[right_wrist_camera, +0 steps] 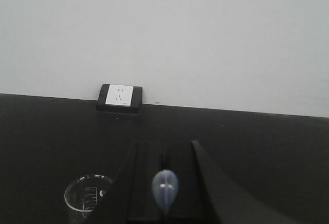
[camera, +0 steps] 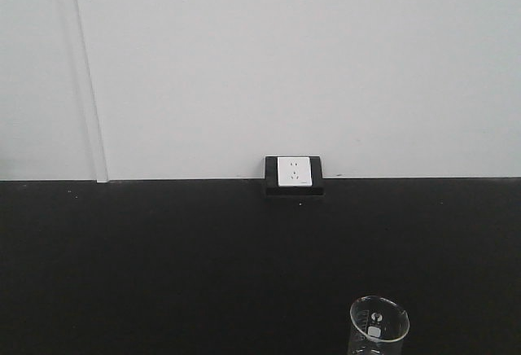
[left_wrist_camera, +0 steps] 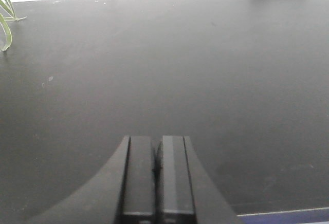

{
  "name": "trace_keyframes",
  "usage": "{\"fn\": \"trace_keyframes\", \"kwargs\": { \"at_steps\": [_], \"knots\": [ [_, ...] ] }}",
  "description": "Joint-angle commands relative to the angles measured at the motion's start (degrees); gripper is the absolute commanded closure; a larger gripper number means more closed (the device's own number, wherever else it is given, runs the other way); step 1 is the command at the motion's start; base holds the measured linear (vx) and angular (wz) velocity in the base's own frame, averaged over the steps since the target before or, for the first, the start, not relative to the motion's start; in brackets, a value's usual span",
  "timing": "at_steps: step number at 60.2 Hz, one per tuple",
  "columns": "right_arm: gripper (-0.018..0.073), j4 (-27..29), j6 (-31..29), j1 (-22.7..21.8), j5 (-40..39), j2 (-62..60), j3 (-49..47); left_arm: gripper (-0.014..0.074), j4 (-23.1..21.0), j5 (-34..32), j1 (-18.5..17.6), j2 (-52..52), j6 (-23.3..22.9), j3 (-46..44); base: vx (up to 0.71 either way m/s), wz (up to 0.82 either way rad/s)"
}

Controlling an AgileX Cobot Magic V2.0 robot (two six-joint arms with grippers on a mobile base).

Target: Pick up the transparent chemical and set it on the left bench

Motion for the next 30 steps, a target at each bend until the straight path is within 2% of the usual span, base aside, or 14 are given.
{"fn": "trace_keyframes", "kwargs": {
  "at_steps": [1, 30],
  "knots": [
    [0.0564, -0.80, -0.39, -0.22, -4.12, 0.49, -1.48, 0.0600, -0.04, -4.49, -0.10, -1.10, -0.45, 0.93, 0.00, 0.00],
    [0.0564, -0.80, -0.39, -0.22, -4.12, 0.49, -1.48, 0.0600, -0.04, -4.49, -0.10, -1.10, -0.45, 0.93, 0.00, 0.00]
  ]
}}
